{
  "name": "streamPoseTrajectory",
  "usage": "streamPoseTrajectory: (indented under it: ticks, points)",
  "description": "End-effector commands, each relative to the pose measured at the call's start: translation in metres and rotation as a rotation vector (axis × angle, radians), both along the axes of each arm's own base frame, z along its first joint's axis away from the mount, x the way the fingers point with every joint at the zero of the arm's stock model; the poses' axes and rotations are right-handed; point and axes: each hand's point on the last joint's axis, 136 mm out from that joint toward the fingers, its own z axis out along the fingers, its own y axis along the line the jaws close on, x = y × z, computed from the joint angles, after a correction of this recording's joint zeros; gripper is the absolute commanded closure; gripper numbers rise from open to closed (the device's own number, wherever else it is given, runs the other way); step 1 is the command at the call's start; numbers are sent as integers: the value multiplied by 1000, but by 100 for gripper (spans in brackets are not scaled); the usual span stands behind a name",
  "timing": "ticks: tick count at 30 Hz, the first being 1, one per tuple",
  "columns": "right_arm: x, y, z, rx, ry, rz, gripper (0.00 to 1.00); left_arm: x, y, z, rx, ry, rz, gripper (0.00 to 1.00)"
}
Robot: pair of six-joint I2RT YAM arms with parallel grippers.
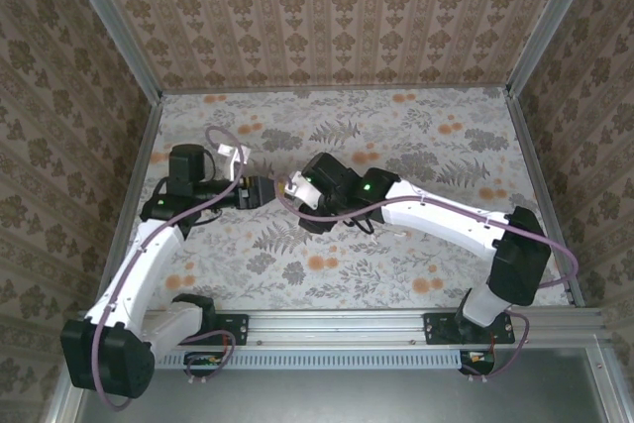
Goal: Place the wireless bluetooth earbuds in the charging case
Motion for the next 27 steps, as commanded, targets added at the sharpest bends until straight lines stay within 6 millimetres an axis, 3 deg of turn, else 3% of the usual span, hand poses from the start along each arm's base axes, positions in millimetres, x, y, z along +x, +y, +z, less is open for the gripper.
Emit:
streamPoseTrajectory:
  ticks: [1,4,11,27]
  points:
    - [-3,6,24,74,-67,62,58,-2,-11,7,-18,14,-33,31]
    - [-5,7,35,125,-97,78,58,-5,-17,0,-32,50,-52,34]
    - [-8,8,48,180,-133,96,58,-14,-33,5,-73,58,-111,37]
    - [-7,10,55,192,-147,96,58,-18,-47,-17,-26,123,-158,41]
